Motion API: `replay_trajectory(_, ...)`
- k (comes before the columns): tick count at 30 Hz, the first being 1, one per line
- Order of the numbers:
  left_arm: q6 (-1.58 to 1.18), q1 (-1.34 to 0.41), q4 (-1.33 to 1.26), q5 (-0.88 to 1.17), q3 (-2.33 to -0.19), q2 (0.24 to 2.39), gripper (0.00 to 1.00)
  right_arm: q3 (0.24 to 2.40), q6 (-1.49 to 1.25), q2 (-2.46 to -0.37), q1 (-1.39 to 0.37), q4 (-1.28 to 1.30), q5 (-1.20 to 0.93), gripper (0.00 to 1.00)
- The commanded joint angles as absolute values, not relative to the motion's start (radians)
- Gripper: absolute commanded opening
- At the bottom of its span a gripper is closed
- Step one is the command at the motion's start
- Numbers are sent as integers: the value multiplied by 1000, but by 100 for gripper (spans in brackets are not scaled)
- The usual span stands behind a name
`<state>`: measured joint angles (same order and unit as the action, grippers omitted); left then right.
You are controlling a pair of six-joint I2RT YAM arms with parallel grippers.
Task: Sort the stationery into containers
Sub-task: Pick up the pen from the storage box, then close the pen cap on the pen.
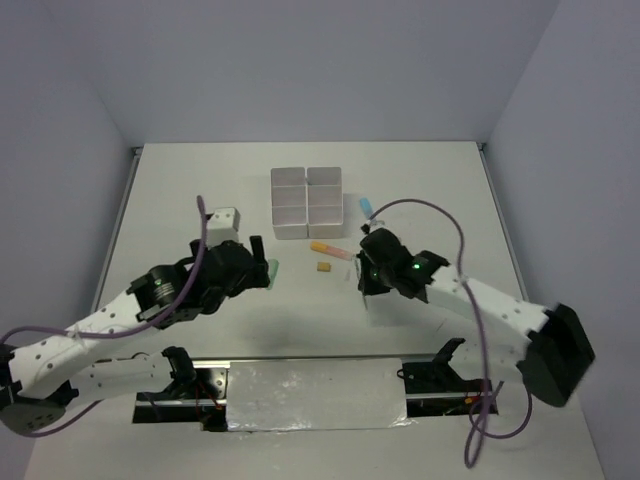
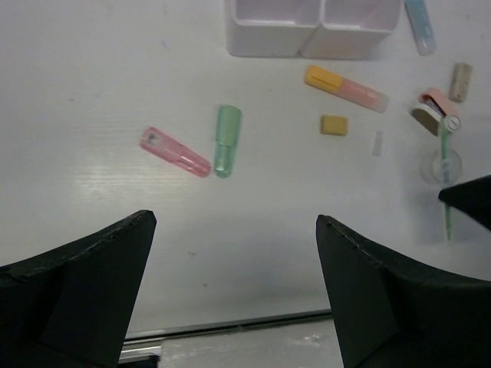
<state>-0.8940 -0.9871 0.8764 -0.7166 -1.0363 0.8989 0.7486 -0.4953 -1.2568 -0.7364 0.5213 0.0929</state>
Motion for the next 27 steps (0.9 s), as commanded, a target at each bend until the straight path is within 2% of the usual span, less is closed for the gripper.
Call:
replay_trajectory(1, -818, -988, 613, -540, -1052, 1011, 99, 850, -537, -963, -735, 661, 210, 0)
replay_trajectory(7, -784, -1000, 456, -449, -1193, 1404, 92, 1040, -560, -879, -698, 1006, 491, 0)
replay_trajectory(12, -770, -1012, 428, -443, -1347, 1644, 78, 1100, -568, -798, -661, 1110, 574, 0)
replay_trajectory(13, -773, -1014, 431, -448, -1373, 1678, 72, 1106, -565, -767, -658, 1121, 578, 0)
replay_trajectory(16, -785, -1015, 452, -459, -1489, 1837, 67, 1126, -558, -724, -652, 1155, 591, 0)
replay_trajectory(27, -821, -1022, 537, -439, -1632, 2062, 67, 1111, -512, -664, -650, 1154, 526, 0)
